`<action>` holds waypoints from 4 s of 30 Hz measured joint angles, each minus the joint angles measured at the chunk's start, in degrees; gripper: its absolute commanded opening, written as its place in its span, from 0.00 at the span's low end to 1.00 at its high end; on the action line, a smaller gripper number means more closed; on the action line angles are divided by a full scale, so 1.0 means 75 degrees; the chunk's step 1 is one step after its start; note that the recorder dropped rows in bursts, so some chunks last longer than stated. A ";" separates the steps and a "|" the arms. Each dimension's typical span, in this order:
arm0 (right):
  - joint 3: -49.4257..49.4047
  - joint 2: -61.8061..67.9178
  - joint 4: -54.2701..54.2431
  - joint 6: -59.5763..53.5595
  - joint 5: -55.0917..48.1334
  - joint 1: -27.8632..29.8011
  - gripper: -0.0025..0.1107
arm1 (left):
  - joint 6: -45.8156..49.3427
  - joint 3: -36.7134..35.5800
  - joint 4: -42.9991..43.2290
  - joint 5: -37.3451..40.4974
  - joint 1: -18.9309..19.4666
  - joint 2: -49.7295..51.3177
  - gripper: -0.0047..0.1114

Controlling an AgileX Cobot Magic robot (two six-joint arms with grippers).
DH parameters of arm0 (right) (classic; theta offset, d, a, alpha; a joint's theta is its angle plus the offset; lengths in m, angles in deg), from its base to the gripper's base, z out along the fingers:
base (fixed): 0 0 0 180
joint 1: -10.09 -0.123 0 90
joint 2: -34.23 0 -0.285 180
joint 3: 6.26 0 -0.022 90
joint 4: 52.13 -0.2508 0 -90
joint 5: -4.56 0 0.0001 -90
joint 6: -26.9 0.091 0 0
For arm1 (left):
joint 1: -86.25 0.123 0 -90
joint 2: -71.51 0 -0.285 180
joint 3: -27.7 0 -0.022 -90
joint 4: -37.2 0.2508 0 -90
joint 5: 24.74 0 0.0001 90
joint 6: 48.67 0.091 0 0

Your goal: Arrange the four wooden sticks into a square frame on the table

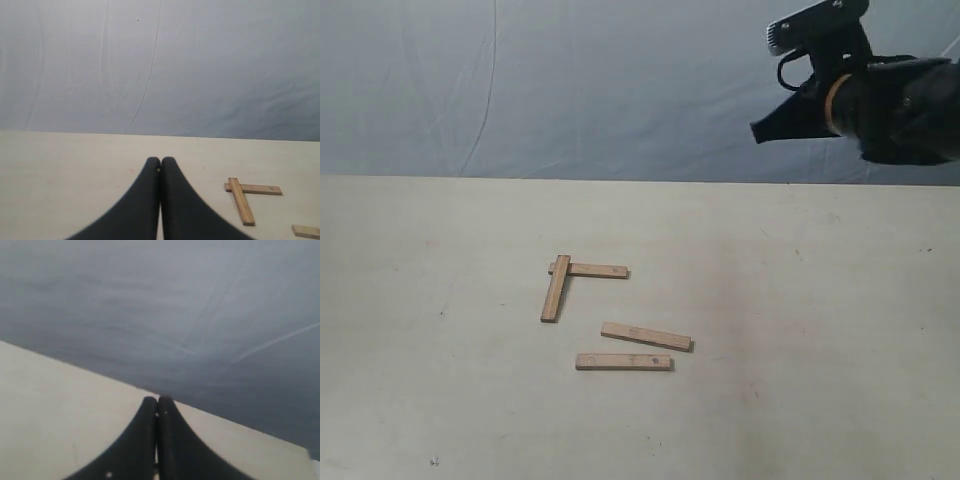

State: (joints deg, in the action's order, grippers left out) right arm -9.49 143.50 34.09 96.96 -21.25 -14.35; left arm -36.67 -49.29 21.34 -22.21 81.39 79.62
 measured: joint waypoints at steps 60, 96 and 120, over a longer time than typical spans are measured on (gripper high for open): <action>0.4870 0.4100 -1.2610 -0.9870 -0.3330 -0.1487 0.02 | -0.0047 0.0000 -0.0110 0.0000 0.0000 0.0000 0.04; 0.5183 0.5086 -1.0927 -0.4178 -0.2483 -0.2004 0.02 | -0.0063 0.0000 -0.0110 0.0000 0.0000 0.0000 0.04; 0.3078 0.3697 -1.0892 -0.5729 -0.2959 -0.1926 0.01 | -0.0076 0.0000 -0.0110 0.0046 0.0000 0.0000 0.04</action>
State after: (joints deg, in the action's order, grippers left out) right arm 13.60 171.23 -47.60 54.00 -43.45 -28.80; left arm -37.25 -49.29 20.51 -21.86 81.39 79.62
